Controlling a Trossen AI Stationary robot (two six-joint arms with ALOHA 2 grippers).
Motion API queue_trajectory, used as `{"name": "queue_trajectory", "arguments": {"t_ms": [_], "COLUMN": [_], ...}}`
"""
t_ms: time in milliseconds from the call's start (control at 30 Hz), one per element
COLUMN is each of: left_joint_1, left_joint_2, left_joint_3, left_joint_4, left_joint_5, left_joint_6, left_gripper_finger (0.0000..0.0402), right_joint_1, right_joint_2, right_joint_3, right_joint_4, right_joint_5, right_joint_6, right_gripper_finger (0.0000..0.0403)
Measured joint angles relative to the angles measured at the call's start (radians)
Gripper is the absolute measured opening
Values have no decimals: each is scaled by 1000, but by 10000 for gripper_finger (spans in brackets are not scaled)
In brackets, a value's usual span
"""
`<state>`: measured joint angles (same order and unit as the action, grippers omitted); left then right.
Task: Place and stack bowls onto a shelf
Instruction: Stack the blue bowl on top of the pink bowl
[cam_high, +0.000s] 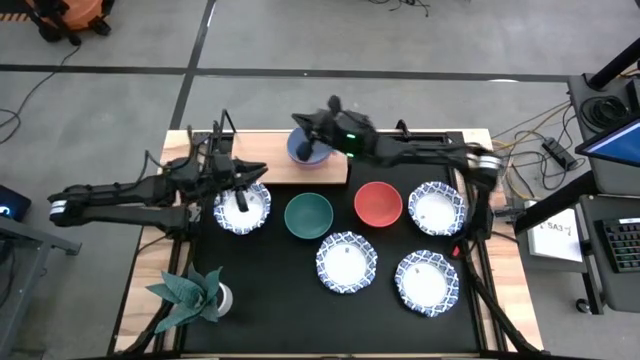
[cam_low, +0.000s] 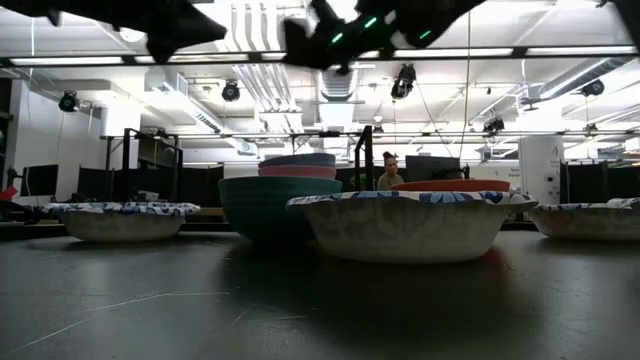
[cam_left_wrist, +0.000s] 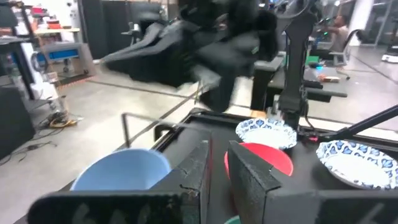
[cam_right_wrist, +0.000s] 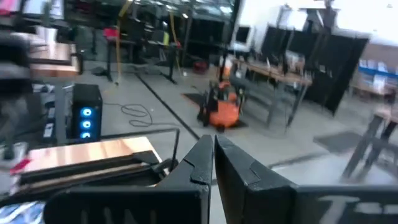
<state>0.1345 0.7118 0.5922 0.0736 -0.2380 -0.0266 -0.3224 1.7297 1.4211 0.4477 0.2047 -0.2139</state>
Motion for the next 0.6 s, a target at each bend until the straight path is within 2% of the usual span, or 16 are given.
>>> {"name": "queue_trajectory", "arguments": {"t_ms": [67, 200, 367, 467, 600], "left_joint_1": [0, 10, 67, 111, 153], "left_joint_2": [60, 210, 411, 524, 683], "left_joint_3": [0, 0, 7, 58, 170], "left_joint_4": [87, 313, 611, 645, 646], "left_joint_5": [26, 39, 41, 41, 97], "left_joint_6": [13, 65, 120, 122, 122], "left_gripper_finger": [40, 40, 40, 40, 40], "right_joint_1": [20, 55, 126, 156, 175], "right_joint_2": [-126, -361, -552, -639, -709], "right_joint_3": [-109, -299, -487, -553, -611], "right_joint_4": [-15, -34, -46, -39, -36], "right_joint_5": [-17, -53, -48, -45, -41], "right_joint_6": [-12, 77, 96, 109, 101], "right_gripper_finger": [8, 8, 8, 8, 8]}}
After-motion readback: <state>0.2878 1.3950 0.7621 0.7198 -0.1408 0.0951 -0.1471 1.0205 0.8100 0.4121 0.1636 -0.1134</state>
